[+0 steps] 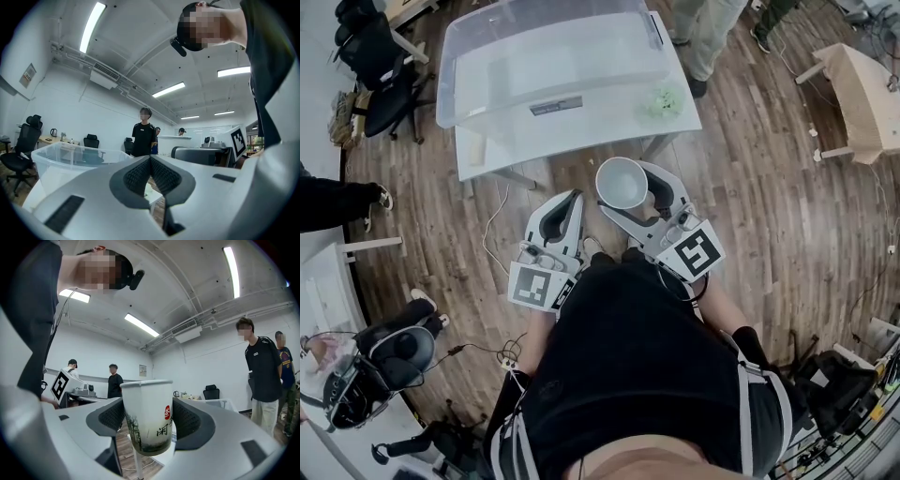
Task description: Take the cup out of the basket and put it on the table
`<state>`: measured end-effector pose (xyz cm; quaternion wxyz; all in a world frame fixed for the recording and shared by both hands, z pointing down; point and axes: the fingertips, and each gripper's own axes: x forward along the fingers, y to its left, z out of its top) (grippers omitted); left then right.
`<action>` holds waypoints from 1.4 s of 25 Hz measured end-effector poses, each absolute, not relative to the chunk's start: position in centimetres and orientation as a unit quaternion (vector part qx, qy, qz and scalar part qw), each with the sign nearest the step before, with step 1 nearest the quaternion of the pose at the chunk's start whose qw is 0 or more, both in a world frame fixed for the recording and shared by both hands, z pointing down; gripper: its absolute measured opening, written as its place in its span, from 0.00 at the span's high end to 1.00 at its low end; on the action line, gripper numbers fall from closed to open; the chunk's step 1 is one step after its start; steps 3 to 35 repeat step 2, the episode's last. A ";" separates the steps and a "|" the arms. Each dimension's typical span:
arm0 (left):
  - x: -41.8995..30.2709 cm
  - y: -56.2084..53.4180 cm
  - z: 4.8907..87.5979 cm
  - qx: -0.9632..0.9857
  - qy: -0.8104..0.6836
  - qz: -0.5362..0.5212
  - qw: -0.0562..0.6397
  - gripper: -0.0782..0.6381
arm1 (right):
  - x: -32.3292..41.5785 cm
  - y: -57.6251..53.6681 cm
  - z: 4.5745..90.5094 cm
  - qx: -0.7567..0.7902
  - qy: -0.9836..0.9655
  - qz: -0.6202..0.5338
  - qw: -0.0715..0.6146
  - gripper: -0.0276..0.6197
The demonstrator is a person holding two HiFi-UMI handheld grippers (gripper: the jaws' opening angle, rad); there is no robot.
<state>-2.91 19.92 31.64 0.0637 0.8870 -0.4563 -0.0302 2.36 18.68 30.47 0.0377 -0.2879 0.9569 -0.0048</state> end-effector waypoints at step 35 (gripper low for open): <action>-2.7 19.9 31.7 0.887 -0.457 -0.030 0.063 0.87 | 2.6 18.6 30.5 -0.288 0.957 -0.003 0.039 0.47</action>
